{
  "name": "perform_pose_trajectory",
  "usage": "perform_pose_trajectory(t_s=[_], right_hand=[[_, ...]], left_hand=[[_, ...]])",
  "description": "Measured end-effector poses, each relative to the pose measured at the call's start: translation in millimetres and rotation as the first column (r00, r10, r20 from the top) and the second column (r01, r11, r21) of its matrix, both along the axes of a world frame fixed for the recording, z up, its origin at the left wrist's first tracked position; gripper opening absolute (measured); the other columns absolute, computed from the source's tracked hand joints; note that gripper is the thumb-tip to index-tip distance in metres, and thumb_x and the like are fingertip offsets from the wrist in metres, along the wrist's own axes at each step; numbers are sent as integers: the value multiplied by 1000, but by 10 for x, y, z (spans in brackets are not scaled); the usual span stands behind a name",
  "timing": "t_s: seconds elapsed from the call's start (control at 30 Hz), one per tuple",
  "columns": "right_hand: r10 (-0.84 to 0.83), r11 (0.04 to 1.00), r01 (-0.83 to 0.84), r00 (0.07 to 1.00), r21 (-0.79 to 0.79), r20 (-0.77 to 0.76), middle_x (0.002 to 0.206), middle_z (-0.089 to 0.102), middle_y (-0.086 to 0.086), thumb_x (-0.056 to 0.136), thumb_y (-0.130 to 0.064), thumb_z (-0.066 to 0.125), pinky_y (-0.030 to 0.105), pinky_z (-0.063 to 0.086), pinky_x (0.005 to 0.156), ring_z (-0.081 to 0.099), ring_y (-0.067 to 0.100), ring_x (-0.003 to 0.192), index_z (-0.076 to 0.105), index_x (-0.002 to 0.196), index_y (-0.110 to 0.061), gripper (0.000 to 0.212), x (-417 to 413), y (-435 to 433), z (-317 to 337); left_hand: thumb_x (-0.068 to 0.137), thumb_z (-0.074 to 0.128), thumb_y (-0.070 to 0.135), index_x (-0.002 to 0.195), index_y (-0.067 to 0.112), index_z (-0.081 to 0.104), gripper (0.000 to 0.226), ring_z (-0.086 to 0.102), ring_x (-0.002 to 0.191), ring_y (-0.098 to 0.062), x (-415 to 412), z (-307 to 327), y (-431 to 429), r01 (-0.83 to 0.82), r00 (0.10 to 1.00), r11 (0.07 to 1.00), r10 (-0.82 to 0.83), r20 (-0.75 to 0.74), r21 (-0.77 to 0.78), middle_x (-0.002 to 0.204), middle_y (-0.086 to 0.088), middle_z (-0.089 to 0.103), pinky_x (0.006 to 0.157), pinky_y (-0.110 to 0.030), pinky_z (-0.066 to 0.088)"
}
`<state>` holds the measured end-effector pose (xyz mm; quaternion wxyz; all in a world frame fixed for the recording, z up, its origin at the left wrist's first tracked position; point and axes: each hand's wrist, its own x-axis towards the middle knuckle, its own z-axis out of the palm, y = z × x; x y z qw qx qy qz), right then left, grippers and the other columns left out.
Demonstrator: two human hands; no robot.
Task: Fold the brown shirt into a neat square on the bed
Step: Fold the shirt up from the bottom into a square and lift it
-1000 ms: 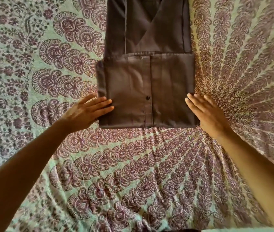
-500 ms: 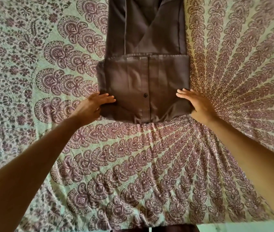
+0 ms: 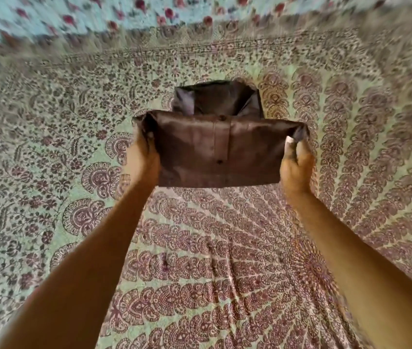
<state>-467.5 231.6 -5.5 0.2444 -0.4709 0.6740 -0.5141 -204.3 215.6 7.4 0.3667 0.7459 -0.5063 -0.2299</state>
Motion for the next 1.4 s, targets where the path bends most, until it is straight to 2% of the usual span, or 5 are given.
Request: perform_pose_trajectory(t_s=[0.4,0.63,0.8,1.03,1.4], right_hand=[[-161,986,134,933,-104,-322,80,60,35,96,-13,42,22,16,56,58,44,68,55,97,16,32,-108,-1763,-676],[-67,910,270,845,315,-531,107,62,26,100,-27,34,39,37,68,57,41,98,50,118,-2,35,-111,-2211,-1046],[-268,927,375,710,28,-651,128,51,12,91,-26,34,41,39,88,51,31,114,47,128,-12,41,-54,-2203,-1076],[388,920,-290,582,263,-714,156,14,5,96,-45,20,40,6,115,11,20,144,18,148,-21,57,186,-2284,-1140],[534,800,-87,554,594,-638,157,-7,5,92,-61,14,39,-5,116,-5,22,145,0,148,-30,66,-45,-2236,-1134]], left_hand=[[101,32,19,127,2,39,32,60,90,-39,-185,-504,-1669,-62,983,998,65,173,-23,106,-27,61,65,-32,33],[101,30,26,130,10,38,34,57,102,-41,-169,-981,-2104,-118,948,969,45,315,215,113,-26,59,77,-43,41],[95,39,19,143,14,25,50,32,132,-34,-202,-1034,-2181,-330,856,930,223,467,161,146,-16,31,102,-47,29],[96,20,49,147,35,19,53,5,146,-15,-776,-1097,-2243,499,685,851,-505,525,167,157,4,14,115,-43,-2],[100,10,42,149,27,-2,53,-7,145,-13,212,-1270,-2174,101,777,872,-369,510,478,158,8,-5,116,-48,-11]])
